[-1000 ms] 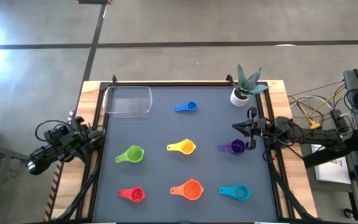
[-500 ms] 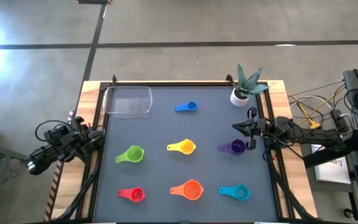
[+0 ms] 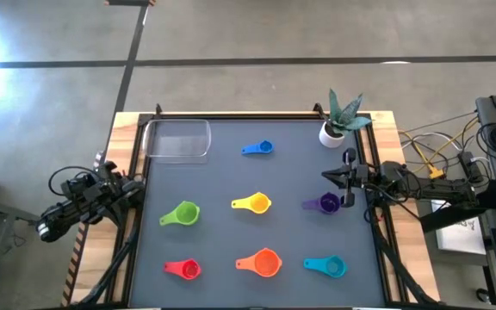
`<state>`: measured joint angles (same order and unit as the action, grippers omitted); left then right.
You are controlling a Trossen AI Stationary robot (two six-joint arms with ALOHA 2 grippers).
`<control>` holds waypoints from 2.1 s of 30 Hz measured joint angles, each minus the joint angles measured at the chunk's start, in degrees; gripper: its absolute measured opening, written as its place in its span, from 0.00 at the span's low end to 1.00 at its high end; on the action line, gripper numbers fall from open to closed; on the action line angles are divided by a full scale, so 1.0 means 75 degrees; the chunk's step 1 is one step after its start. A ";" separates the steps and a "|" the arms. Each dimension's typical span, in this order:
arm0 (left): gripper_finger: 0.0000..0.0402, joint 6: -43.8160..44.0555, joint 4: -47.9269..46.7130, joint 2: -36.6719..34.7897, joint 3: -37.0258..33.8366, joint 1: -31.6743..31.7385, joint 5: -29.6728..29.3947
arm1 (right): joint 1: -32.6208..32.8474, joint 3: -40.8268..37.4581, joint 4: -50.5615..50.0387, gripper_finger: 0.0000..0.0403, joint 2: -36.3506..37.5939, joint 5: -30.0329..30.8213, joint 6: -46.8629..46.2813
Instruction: Nest measuring cups in basket
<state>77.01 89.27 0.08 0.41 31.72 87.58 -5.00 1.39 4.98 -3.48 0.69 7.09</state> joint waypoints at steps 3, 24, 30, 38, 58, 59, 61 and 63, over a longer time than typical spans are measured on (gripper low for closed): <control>0.00 0.0000 0.0000 0.0002 0.0002 0.0001 0.0001 | -0.0002 -0.0001 0.0046 0.02 0.0000 0.0000 0.0000; 0.00 -0.0003 -0.0003 0.0000 -0.0001 -0.0002 -0.0002 | 0.0029 0.2110 0.0296 0.02 -0.1905 0.0597 -0.1005; 0.00 -0.0001 -0.0003 0.0003 0.0002 -0.0002 0.0001 | 0.0341 0.3245 0.0114 0.02 -0.3825 0.0597 -0.0952; 0.00 0.0000 -0.0003 0.0000 0.0002 -0.0002 -0.0002 | 0.1038 0.4108 0.0048 0.02 -0.5694 0.0995 -0.0799; 0.00 0.0000 -0.0096 0.0003 -0.0001 -0.0002 -0.0001 | 0.1382 0.4901 0.0083 0.02 -0.6798 0.1191 -0.0455; 0.00 0.0000 -0.0096 0.0003 -0.0001 -0.0002 0.0001 | 0.1385 0.4901 0.0065 0.02 -0.6840 0.1188 -0.0458; 0.00 0.0000 -0.0095 0.0003 0.0002 -0.0002 -0.0002 | 0.1385 0.4901 -0.0007 0.02 -0.7039 0.1161 -0.0451; 0.00 0.0000 -0.0095 0.0002 0.0000 -0.0002 -0.0002 | 0.1385 0.4901 -0.0022 0.02 -0.7283 0.1123 -0.0369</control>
<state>77.01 88.56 0.09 0.41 31.70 87.57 5.39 38.15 4.81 -58.10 9.11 4.33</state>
